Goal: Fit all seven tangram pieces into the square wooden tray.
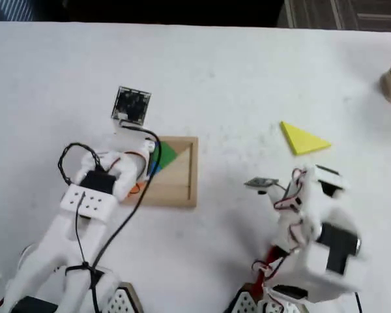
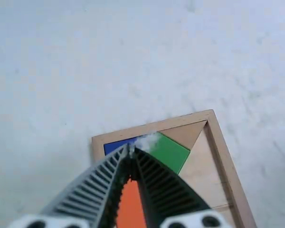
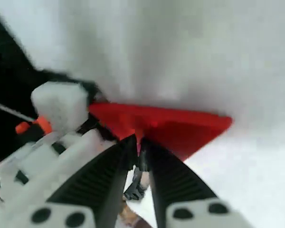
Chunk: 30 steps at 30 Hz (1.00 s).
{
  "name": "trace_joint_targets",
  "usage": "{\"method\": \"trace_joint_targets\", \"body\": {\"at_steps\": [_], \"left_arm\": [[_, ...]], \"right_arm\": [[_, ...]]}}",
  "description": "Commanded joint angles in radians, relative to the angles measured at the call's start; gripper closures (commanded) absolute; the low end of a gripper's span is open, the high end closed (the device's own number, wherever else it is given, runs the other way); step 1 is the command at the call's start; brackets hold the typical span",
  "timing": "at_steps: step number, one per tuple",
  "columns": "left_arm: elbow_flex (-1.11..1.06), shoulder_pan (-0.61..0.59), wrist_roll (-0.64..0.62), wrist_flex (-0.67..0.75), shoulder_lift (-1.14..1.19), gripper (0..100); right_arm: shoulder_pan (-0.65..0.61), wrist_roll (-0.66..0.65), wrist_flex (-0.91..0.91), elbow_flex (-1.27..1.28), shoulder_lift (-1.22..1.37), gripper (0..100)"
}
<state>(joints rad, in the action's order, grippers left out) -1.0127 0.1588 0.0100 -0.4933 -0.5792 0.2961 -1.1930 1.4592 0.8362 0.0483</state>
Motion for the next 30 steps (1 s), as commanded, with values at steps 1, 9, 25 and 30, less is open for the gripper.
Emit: {"method": "trace_joint_targets", "body": {"at_steps": [1, 9, 25, 30], "left_arm": [[0.012, -0.012, 0.006, 0.028, -0.038, 98], [0.011, -0.012, 0.006, 0.029, -0.036, 98], [0.011, -0.012, 0.006, 0.029, -0.036, 98], [0.011, -0.012, 0.006, 0.029, -0.036, 98]], "right_arm": [[-0.022, 0.203, -0.070, -0.193, 0.139, 98.1], [0.005, 0.221, 0.050, -0.460, 0.148, 98.1], [-0.002, 0.183, 0.073, -0.167, -0.125, 75.5], [-0.104, 0.276, -0.027, 0.043, -0.348, 74.4]]}}
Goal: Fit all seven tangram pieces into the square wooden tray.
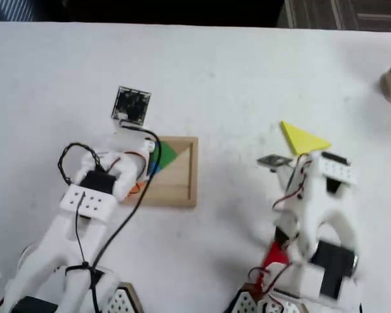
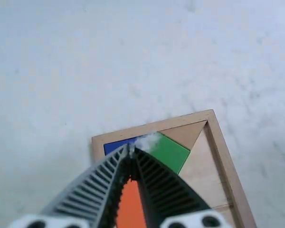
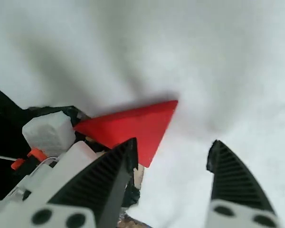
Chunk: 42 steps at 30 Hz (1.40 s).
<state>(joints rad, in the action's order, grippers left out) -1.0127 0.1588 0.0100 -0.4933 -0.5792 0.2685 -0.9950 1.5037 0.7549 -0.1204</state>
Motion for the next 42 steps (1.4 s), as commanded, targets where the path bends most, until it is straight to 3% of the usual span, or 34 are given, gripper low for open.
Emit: {"method": "trace_joint_targets", "body": {"at_steps": [1, 4, 9, 13, 16, 18, 32, 42], "left_arm": [[0.011, -0.012, 0.006, 0.029, -0.036, 98], [0.011, -0.012, 0.006, 0.029, -0.036, 98], [0.011, -0.012, 0.006, 0.029, -0.036, 98], [0.011, -0.012, 0.006, 0.029, -0.036, 98], [0.011, -0.012, 0.006, 0.029, -0.036, 98], [0.011, -0.012, 0.006, 0.029, -0.036, 98], [0.011, -0.012, 0.006, 0.029, -0.036, 98], [0.011, -0.012, 0.008, 0.029, -0.036, 98]], "right_arm": [[-0.099, 0.123, -0.110, 0.163, -0.196, 74.4], [-0.145, 0.209, -0.236, 0.226, -0.174, 74.2], [-0.148, 0.219, -0.321, 0.230, -0.027, 76.2], [-0.139, 0.222, -0.306, 0.207, -0.007, 98.5], [-0.116, 0.219, -0.302, 0.209, -0.035, 95.3], [-0.101, 0.219, -0.295, 0.209, -0.064, 98.7], [-0.093, 0.216, -0.102, 0.199, -0.463, 98.1], [-0.099, 0.227, 0.062, -0.044, -0.469, 98.1]]}}
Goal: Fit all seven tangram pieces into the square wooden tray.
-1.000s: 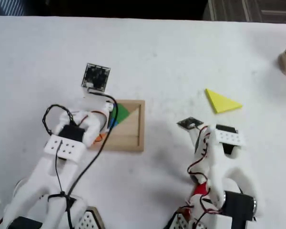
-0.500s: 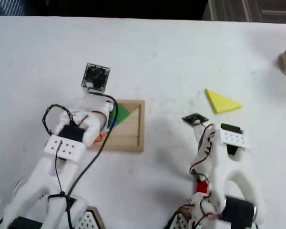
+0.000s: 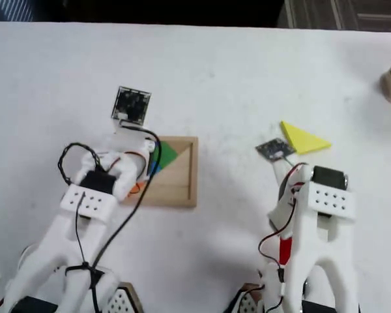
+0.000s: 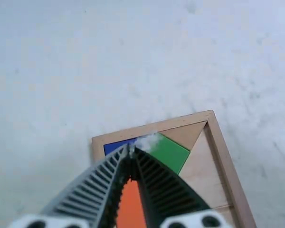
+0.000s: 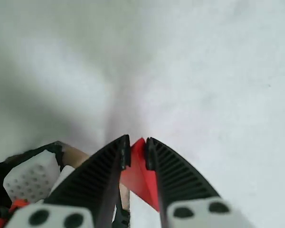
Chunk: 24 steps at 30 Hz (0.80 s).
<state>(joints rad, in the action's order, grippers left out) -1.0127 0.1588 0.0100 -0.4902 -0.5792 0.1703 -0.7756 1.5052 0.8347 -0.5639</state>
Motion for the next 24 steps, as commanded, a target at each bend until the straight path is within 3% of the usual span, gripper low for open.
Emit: {"method": "trace_joint_targets", "body": {"at_steps": [1, 8, 16, 24], "left_arm": [[0.011, -0.012, 0.008, 0.026, -0.036, 98], [0.011, -0.012, 0.008, 0.026, -0.036, 98], [0.011, -0.013, 0.008, 0.026, -0.036, 98], [0.014, -0.019, 0.008, 0.026, -0.036, 98]], "right_arm": [[-0.001, 0.017, 0.070, -0.147, -0.025, 98.1], [-0.053, 0.115, 0.104, -0.282, 0.033, 98.1], [-0.128, 0.331, 0.131, -0.532, 0.251, 98.1], [-0.309, 0.476, 0.117, -0.591, 0.217, 98.1]]}}
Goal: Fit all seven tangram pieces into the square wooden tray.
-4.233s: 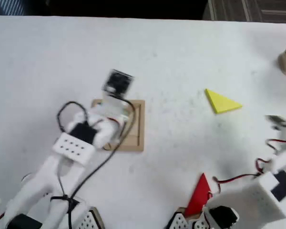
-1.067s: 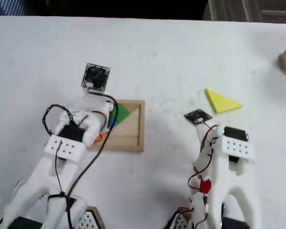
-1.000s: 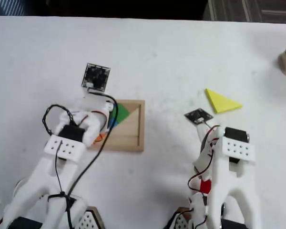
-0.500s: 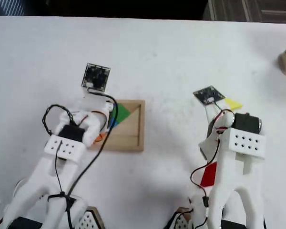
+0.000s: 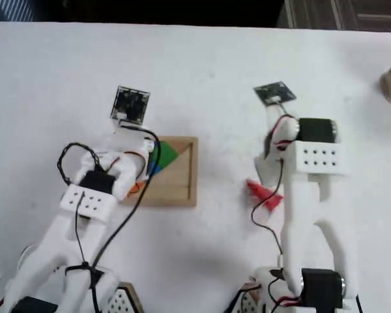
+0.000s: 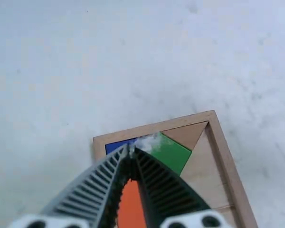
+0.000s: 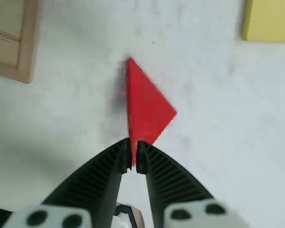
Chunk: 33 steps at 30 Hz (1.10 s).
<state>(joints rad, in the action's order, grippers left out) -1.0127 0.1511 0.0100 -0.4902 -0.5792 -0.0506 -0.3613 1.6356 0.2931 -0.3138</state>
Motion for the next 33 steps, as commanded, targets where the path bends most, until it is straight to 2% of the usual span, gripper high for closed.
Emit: {"method": "trace_joint_targets", "body": {"at_steps": [1, 5, 9, 14, 19, 21, 24, 26, 30, 33], "left_arm": [[0.014, -0.012, 0.008, 0.026, -0.036, 98], [0.014, -0.013, 0.008, 0.026, -0.036, 98], [0.014, -0.013, 0.008, 0.026, -0.036, 98], [0.012, -0.013, 0.009, 0.026, -0.036, 98], [0.012, -0.001, 0.006, 0.026, -0.036, 98], [0.009, 0.044, 0.006, 0.018, -0.036, 98], [0.009, 0.139, 0.005, -0.017, -0.038, 98], [0.011, 0.216, -0.020, -0.041, -0.038, 98], [0.003, 0.378, -0.230, -0.071, -0.036, 98], [-0.040, 0.509, -0.361, -0.031, -0.036, 98]], "right_arm": [[-0.110, 0.075, -0.016, -0.049, -0.033, 98.1], [-0.183, 0.115, -0.028, -0.051, -0.039, 98.1], [-0.189, 0.117, -0.018, -0.046, -0.042, 98.1], [-0.170, 0.104, 0.062, -0.034, -0.068, 98.1], [-0.107, 0.051, 0.067, 0.110, -0.265, 98.0], [-0.018, 0.051, 0.061, 0.166, -0.344, 97.8], [0.208, 0.037, 0.027, 0.193, -0.409, 96.6], [0.358, -0.035, 0.025, 0.199, -0.400, 93.6], [0.615, -0.141, -0.008, 0.201, -0.309, 92.6], [0.733, -0.172, -0.099, 0.199, -0.231, 92.6]]}}
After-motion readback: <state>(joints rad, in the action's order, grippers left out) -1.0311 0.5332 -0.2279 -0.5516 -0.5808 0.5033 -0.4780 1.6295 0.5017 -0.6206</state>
